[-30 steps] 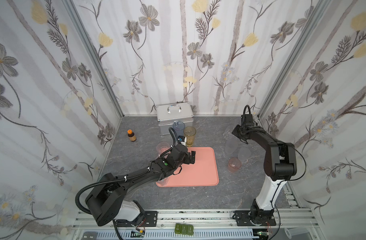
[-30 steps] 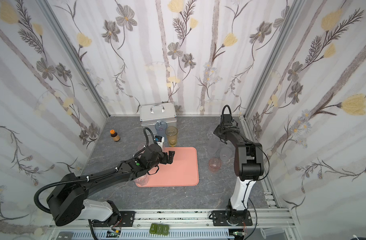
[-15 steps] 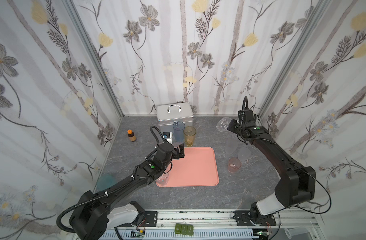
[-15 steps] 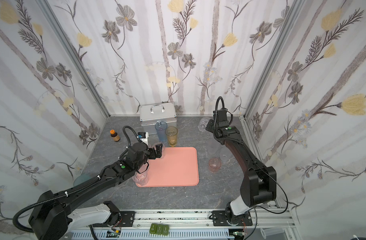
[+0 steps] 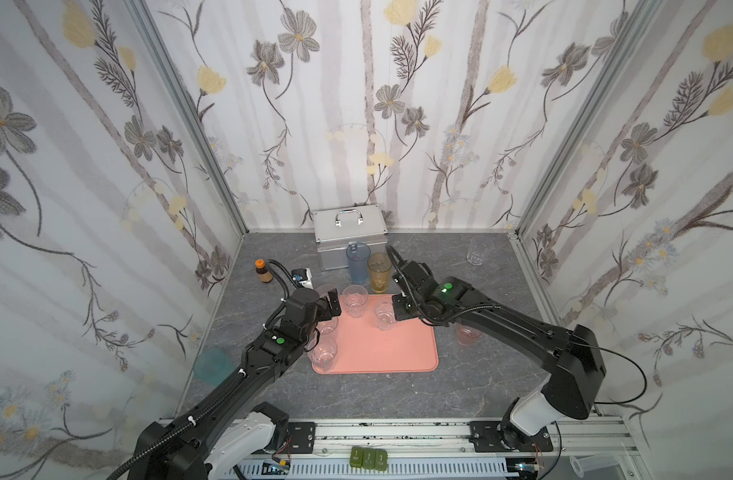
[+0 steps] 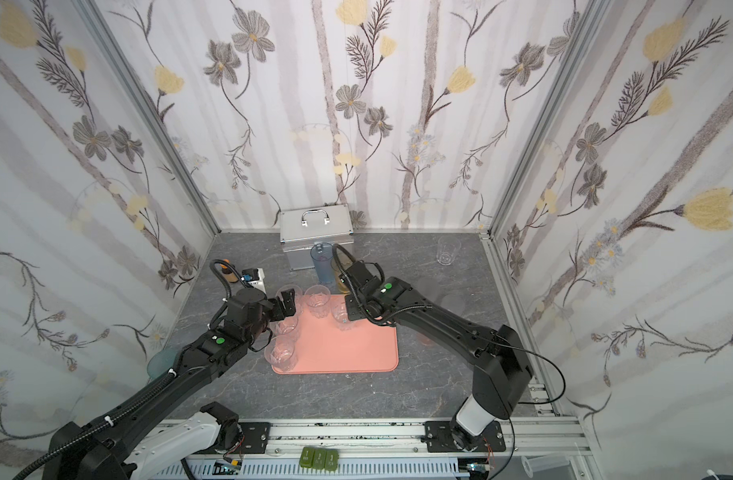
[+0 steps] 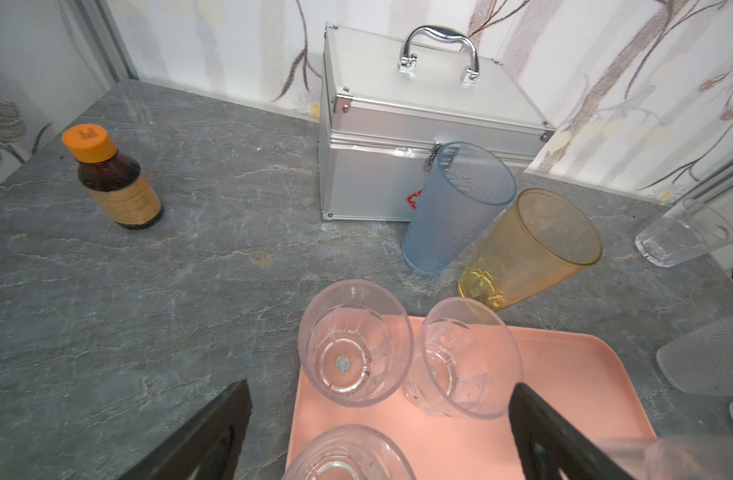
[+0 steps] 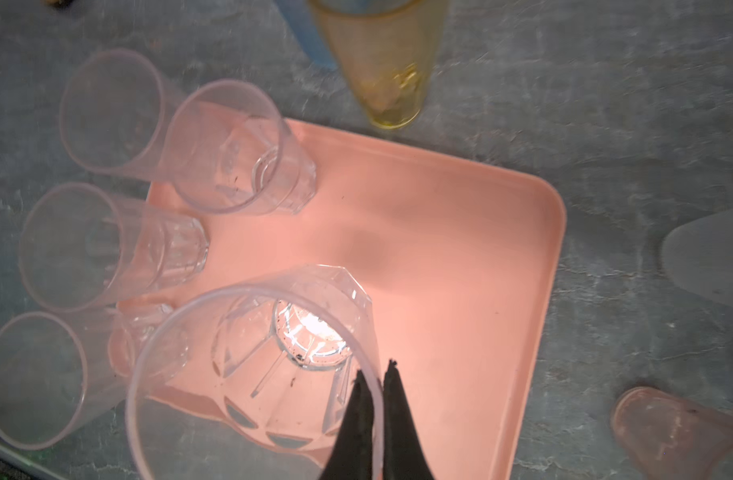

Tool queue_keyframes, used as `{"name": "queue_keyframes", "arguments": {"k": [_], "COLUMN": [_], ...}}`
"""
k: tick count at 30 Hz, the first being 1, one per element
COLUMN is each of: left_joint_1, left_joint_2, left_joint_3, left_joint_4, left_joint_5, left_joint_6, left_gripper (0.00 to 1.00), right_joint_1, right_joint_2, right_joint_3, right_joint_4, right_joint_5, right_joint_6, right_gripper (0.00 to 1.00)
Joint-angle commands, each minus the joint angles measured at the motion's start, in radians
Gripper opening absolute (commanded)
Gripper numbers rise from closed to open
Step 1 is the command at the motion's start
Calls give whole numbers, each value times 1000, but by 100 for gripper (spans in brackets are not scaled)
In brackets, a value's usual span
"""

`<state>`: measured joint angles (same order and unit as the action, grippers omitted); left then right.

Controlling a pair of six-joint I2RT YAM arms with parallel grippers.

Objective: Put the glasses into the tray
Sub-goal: 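Lower the clear cup onto the pink tray and open the right gripper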

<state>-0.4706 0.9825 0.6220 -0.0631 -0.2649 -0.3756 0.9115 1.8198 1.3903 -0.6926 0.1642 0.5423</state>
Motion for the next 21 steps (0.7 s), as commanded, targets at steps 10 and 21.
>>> {"name": "queue_keyframes", "arguments": {"k": [10, 21], "left_joint_1": [10, 12], "left_joint_2": [-10, -5], "left_joint_3": [-9, -11], "left_joint_4": [-18, -18], "left_joint_5": [23, 9], "left_joint_6": [-5, -2], "left_gripper": [100, 100], "right_joint_1": [94, 62], "right_joint_2": [244, 346], "right_joint_3": [181, 270], "right_joint_4": [-12, -21], "right_joint_5": [30, -6], "right_joint_6": [25, 8], "right_gripper": [0, 4]}}
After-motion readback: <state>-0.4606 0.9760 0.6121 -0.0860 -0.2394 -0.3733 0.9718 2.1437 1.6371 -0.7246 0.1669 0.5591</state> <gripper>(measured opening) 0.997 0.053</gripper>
